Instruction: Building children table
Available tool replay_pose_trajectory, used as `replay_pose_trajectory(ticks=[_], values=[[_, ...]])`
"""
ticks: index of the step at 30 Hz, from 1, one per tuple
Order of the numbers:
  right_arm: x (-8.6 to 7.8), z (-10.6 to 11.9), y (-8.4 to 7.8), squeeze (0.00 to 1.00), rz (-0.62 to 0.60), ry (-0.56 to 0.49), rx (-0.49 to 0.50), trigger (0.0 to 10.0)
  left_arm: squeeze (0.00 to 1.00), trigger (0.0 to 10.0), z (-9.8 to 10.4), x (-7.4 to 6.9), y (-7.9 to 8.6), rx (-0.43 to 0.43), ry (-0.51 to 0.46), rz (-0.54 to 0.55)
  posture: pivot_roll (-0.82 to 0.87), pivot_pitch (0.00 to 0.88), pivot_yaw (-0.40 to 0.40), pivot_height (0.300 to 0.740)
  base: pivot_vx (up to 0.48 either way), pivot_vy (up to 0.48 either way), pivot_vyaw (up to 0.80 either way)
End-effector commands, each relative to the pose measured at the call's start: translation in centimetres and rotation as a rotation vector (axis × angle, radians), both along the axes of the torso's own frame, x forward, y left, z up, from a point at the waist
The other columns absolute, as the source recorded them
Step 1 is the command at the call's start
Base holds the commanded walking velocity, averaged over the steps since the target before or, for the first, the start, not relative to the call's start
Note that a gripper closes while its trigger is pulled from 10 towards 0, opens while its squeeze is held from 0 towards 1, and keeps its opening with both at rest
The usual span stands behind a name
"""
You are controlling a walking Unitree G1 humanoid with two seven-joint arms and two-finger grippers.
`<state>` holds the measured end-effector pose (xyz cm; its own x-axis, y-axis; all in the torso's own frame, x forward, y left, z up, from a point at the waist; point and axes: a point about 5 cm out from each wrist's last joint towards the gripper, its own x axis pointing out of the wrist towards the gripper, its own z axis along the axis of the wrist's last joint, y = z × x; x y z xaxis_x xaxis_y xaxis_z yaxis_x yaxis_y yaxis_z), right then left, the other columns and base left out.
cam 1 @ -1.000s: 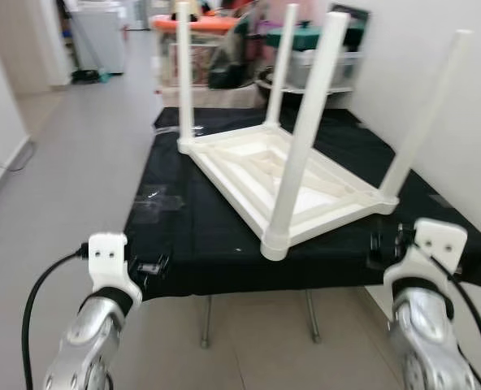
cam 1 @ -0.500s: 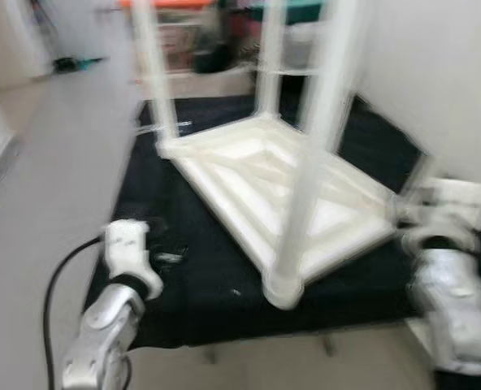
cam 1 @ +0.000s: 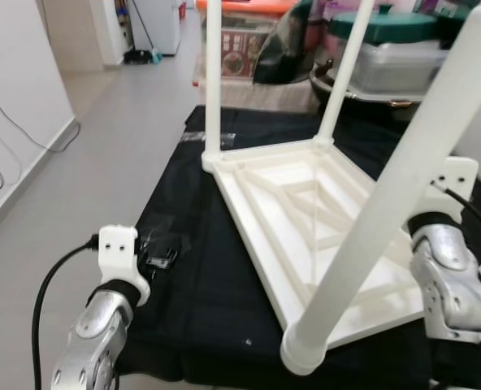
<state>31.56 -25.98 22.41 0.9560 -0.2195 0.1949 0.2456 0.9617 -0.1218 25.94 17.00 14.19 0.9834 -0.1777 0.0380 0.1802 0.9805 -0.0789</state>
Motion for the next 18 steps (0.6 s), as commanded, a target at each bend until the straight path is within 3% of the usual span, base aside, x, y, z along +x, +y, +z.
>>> replay_pose_trajectory(ticks=[1, 2, 5, 6, 8, 10, 11, 12, 13, 14, 15, 16, 18], values=[[0.3, 0.3, -1.6, 0.00, 0.110, 0.032, 0.047, 10.0, 0.00, 10.0, -0.3, 0.1, -0.3, -0.001, 0.013, -0.011, 0.05, 0.000, -0.057, 0.740, 0.000, 0.000, 0.00], [0.3, 0.5, -2.1, 0.00, 0.253, 0.061, 0.058, 10.0, 0.00, 10.0, -0.4, 0.2, -0.4, -0.003, 0.015, -0.019, 0.05, 0.000, -0.059, 0.740, 0.000, 0.000, 0.00], [0.2, 0.7, -2.4, 0.00, 0.349, 0.075, 0.065, 10.0, 0.00, 10.0, -0.4, 0.2, -0.5, -0.004, 0.016, -0.023, 0.05, 0.000, -0.059, 0.740, 0.000, 0.000, 0.00], [-0.6, 0.7, -2.4, 0.00, 0.521, 0.115, 0.030, 10.0, 0.00, 10.0, -0.5, 0.2, -0.6, -0.005, 0.018, -0.026, 0.05, 0.000, -0.062, 0.740, 0.000, 0.000, 0.00], [-0.6, 0.7, -2.4, 0.00, 0.521, 0.115, 0.030, 10.0, 0.00, 10.0, -0.5, 0.2, -0.6, -0.005, 0.018, -0.026, 0.05, 0.000, -0.062, 0.740, 0.000, 0.000, 0.00], [-2.4, 0.6, -1.9, 0.00, 0.851, 0.223, -0.046, 10.0, 0.00, 10.0, -0.6, 0.2, -0.7, -0.005, 0.021, -0.027, 0.05, 0.000, -0.066, 0.740, 0.000, 0.000, 0.00], [-2.4, 0.6, -1.9, 0.00, 0.851, 0.223, -0.046, 10.0, 0.00, 10.0, -0.6, 0.2, -0.7, -0.005, 0.021, -0.027, 0.05, 0.000, -0.066, 0.740, 0.000, 0.000, 0.00], [-3.3, 0.8, -1.0, 0.00, 1.019, 0.255, -0.050, 10.0, 0.00, 10.0, -0.7, 0.2, -0.7, -0.006, 0.021, -0.028, 0.05, 0.000, -0.068, 0.740, 0.000, 0.000, 0.00], [-3.3, 0.8, -1.0, 0.00, 1.019, 0.255, -0.050, 10.0, 0.00, 10.0, -0.7, 0.2, -0.7, -0.006, 0.021, -0.028, 0.05, 0.000, -0.068, 0.740, 0.000, 0.000, 0.00], [-4.3, 1.0, 1.3, 0.00, 1.227, 0.280, -0.045, 10.0, 0.00, 10.0, -0.7, 0.2, -0.7, -0.006, 0.023, -0.029, 0.05, 0.000, -0.067, 0.740, 0.000, 0.000, 0.00], [-4.6, 0.9, 2.5, 0.00, 1.310, 0.290, -0.048, 10.0, 0.00, 10.0, -0.7, 0.2, -0.7, -0.007, 0.024, -0.030, 0.05, 0.000, -0.067, 0.740, 0.000, 0.000, 0.00], [-4.6, 0.9, 2.5, 0.00, 1.310, 0.290, -0.048, 10.0, 0.00, 10.0, -0.7, 0.2, -0.7, -0.007, 0.024, -0.030, 0.05, 0.000, -0.067, 0.740, 0.000, 0.000, 0.00], [-5.0, 0.5, 4.2, 0.00, 1.416, 0.310, -0.057, 10.0, 0.00, 10.0, -0.8, 0.2, -0.8, -0.008, 0.024, -0.034, 0.06, 0.000, -0.069, 0.740, 0.000, 0.000, 0.00]])
